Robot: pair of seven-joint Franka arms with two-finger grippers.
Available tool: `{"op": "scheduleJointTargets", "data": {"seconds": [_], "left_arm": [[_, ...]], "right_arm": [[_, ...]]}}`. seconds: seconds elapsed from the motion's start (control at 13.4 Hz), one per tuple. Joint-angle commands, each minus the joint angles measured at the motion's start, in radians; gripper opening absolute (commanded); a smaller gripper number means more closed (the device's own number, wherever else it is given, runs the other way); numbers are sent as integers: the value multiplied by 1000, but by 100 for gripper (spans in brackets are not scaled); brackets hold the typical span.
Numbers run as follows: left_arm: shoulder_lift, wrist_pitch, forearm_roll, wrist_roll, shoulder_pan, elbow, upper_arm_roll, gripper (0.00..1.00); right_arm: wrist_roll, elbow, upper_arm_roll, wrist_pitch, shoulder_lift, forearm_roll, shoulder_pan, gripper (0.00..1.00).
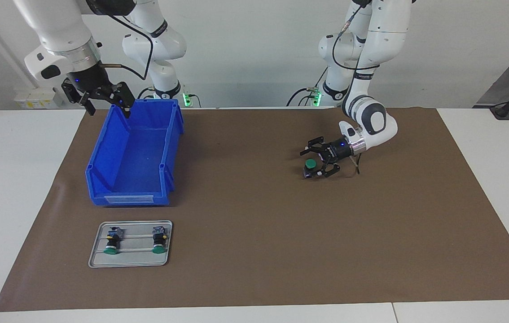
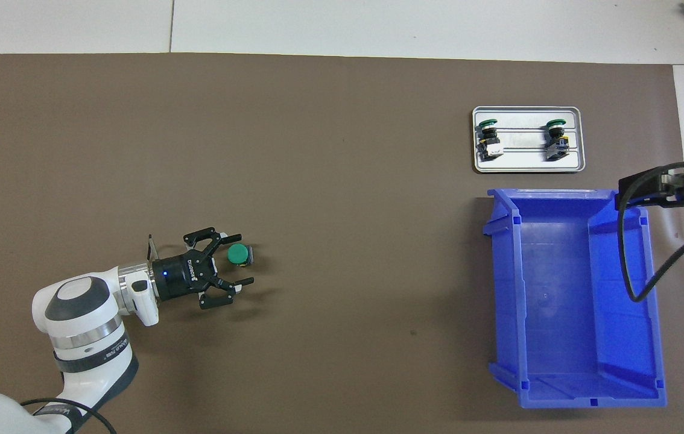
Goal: Place and press button with both arms
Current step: 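Set the button down on the table and open the left gripper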
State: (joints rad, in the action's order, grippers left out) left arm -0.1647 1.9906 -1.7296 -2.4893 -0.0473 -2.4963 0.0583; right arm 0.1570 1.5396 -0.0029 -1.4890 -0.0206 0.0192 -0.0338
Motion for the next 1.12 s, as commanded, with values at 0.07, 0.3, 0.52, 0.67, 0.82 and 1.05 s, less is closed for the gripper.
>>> {"op": "scheduleJointTargets", "data": {"seconds": [0.07, 0.3, 0.52, 0.67, 0.82, 1.05], "left_arm": [[5, -35, -25, 7, 29, 36, 0, 96], [-3, -19, -34, 82, 15, 105, -2, 96], [10, 115, -33, 243, -49, 189, 3, 96], [37, 305, -33, 410, -138, 258, 3, 96], [63, 460, -31, 516, -202, 299, 5, 96], [79, 659, -30, 627, -282, 323, 30, 96]], "right_arm": [[-22, 25, 1, -5, -24, -18, 6, 100], [-22, 25, 1, -5, -24, -18, 6, 100], [-22, 25, 1, -5, -24, -18, 6, 100], [-22, 25, 1, -5, -24, -18, 6, 100], [-22, 25, 1, -5, -24, -18, 8, 100], [-22, 25, 1, -5, -24, -18, 6, 100]]}}
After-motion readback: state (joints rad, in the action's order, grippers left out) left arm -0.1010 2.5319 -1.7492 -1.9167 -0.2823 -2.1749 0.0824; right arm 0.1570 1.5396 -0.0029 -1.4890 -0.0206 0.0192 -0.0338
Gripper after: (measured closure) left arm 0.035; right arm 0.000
